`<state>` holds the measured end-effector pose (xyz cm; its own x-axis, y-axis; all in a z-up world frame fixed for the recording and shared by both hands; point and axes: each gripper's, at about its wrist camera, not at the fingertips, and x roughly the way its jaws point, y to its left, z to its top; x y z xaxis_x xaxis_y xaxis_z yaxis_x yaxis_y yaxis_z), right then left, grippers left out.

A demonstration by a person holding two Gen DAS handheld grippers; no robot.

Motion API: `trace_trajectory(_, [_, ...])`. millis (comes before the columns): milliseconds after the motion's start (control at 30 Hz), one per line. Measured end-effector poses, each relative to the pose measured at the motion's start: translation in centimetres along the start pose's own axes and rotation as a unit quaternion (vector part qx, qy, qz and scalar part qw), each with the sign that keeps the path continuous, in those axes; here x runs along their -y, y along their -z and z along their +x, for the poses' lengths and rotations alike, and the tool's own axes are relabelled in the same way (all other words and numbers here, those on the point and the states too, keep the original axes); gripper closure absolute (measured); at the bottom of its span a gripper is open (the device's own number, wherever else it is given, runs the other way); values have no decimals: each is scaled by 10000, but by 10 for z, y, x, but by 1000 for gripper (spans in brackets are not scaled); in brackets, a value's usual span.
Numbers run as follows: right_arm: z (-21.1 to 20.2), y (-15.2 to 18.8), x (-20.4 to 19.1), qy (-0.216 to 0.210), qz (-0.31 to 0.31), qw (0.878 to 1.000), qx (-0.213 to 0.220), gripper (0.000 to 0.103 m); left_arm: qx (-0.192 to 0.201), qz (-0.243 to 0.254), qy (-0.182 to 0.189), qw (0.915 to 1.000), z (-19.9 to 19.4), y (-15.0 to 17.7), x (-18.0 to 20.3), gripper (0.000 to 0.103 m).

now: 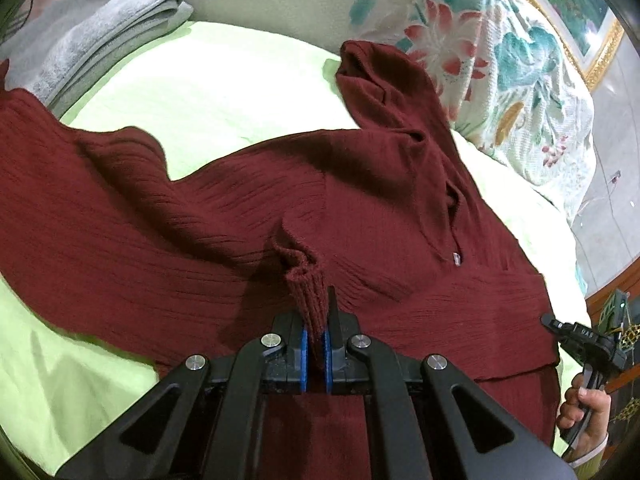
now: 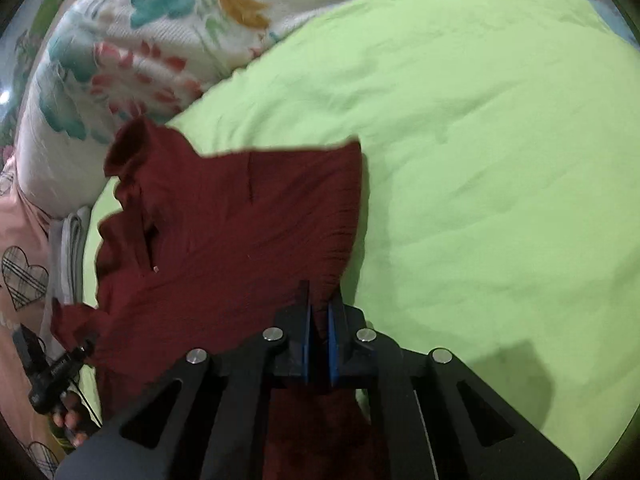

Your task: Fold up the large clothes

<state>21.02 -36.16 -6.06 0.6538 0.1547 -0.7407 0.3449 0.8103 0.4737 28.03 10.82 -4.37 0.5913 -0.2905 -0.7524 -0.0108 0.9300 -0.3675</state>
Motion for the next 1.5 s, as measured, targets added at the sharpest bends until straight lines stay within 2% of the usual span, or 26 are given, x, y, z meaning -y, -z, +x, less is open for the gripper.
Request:
trace_trajectory(67, [-9, -4, 5, 147, -13, 9998, 160, 97, 60, 27, 95, 9999, -3, 2, 5, 99])
trace_trajectory(167, [-2, -5, 5, 360, -69, 9993, -63, 96, 132, 31, 8, 9999, -1, 4, 7, 98])
trace_trajectory(200, [-3, -3, 4, 565, -67, 9984, -55, 92, 82, -3, 14, 10000, 1, 6, 6, 98])
trace_trajectory(267, [-19, 3, -5, 851, -64, 9960, 258, 90, 30, -43, 19, 10000, 2, 9, 3, 98])
trace_trajectory(333, [-41, 15, -22, 616, -173, 9958, 659, 89, 25, 8, -38, 10000, 1, 12, 3, 98])
trace_trajectory(367, [-45, 21, -31, 433, -331, 9963, 671, 84, 13, 25, -71, 10000, 2, 13, 3, 97])
trace_trajectory(400, [-41, 29, -44, 144, -532, 9972, 509, 79, -13, 36, -111, 9999, 2, 14, 2, 97])
trace_trajectory(433, [-35, 35, -48, -18, -584, 9978, 325, 70, -29, 30, -140, 9999, 3, 15, 1, 96])
trace_trajectory(467, [-27, 40, -51, -34, -625, 9980, 122, 67, -38, 15, -191, 9998, 2, 16, -1, 94])
trace_trajectory(533, [-8, 51, -50, 431, -740, 9961, -203, 67, -22, 3, -283, 9996, -5, 19, -7, 94])
trace_trajectory(633, [-18, 54, -41, 296, -447, 9985, -121, 67, 94, -38, -361, 9993, -25, 23, -24, 90])
trace_trajectory(667, [-25, 55, -42, 204, -406, 9989, -79, 65, 179, -74, -430, 9989, -34, 24, -31, 86])
trace_trajectory(700, [-32, 56, -44, 67, -400, 9992, -27, 64, 251, -133, -504, 9983, -43, 24, -40, 75])
trace_trajectory(800, [-54, 64, -56, -294, -544, 9980, 132, 53, 483, -540, -746, 9946, -70, 19, -76, 54])
trace_trajectory(900, [-61, 71, -72, -518, -681, 9963, 88, 51, 667, -925, -994, 9885, -91, 7, -112, 49])
trace_trajectory(1033, [-58, 78, -85, -615, -780, 9950, -85, 51, 961, -1390, -1286, 9772, -122, -24, -161, 45])
trace_trajectory(1100, [-58, 82, -89, -615, -802, 9948, -133, 51, 1151, -1517, -1449, 9710, -135, -44, -179, 35])
trace_trajectory(1167, [-54, 84, -94, -647, -816, 9944, -203, 51, 1279, -1694, -1604, 9640, -143, -64, -202, 32])
trace_trajectory(1333, [-50, 90, -100, -632, -868, 9937, -331, 51, 1132, -2208, -1821, 9515, -132, -106, -258, 32])
trace_trajectory(1433, [-48, 93, -99, -587, -888, 9935, -395, 51, 1096, -2593, -1491, 9479, -123, -117, -288, 37])
trace_trajectory(1467, [-47, 93, -98, -579, -880, 9936, -419, 51, 1154, -2692, -1390, 9460, -122, -117, -294, 42])
trace_trajectory(1500, [-46, 94, -97, -570, -870, 9936, -441, 51, 1239, -2803, -1331, 9425, -123, -117, -303, 55])
